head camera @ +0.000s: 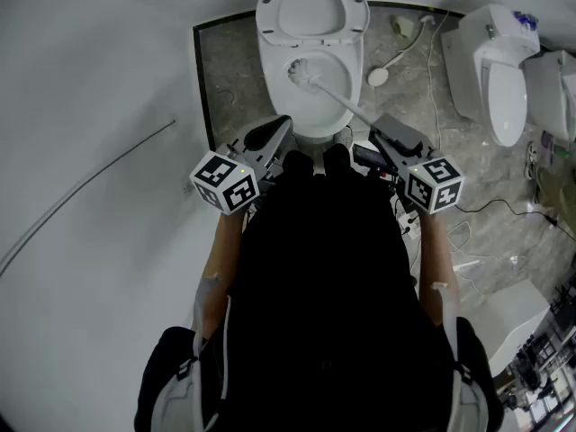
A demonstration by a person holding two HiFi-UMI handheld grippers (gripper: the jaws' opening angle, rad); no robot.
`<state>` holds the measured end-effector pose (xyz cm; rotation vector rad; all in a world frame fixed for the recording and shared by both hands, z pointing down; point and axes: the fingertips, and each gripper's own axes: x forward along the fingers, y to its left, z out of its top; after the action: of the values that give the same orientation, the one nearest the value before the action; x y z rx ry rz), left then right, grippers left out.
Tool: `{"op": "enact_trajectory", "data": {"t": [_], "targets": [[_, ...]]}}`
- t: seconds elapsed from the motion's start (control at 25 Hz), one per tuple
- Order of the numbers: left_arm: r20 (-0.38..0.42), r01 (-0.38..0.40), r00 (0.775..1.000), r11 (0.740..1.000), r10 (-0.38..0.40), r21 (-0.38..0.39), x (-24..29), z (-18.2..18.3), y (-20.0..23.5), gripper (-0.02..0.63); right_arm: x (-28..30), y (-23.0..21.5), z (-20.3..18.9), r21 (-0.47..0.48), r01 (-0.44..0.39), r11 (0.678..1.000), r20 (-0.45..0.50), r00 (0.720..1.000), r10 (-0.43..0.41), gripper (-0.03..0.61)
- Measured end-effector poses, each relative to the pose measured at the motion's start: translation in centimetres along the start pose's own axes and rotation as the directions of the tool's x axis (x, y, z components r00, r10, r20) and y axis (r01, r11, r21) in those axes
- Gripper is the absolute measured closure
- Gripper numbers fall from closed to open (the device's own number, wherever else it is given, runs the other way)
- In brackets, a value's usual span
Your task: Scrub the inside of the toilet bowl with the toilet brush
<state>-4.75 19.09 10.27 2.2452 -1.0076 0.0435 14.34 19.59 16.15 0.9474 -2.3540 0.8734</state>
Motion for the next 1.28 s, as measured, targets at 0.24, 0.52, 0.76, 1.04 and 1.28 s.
{"op": "enact_trajectory", "data": {"t": [0.24,0.52,0.76,1.04,1.28], "targets": [[0.002,-0.018,1.000,1.000,0.018,-0.001,0.1,-0.6,-0.3,0.603,0.0,-0.1,-0.4,-0.017,-0.013,1.000,-0.013,1.000,0.013,0.425],[-0.007,-0.041,0.999,0.999,0.041,0.003,0.4,-1.1,-0.5,0.603,0.6,-0.6,-0.2,-0.027,-0.026,0.999,-0.032,0.999,0.025,0.425],[-0.024,-0.051,0.998,0.999,0.052,0.013,1.2,-1.6,-0.7,0.601,1.1,-1.1,-0.4,-0.056,-0.028,0.998,-0.045,0.999,0.025,0.425],[-0.065,-0.058,0.996,0.998,0.060,0.030,2.3,-2.0,-1.3,0.602,1.6,-2.1,-0.2,-0.066,-0.019,0.998,-0.075,0.997,0.014,0.425],[-0.092,-0.058,0.994,0.998,0.060,0.025,3.3,-2.7,-2.1,0.603,2.1,-2.7,0.0,-0.074,-0.033,0.997,-0.085,0.996,0.027,0.425]]}}
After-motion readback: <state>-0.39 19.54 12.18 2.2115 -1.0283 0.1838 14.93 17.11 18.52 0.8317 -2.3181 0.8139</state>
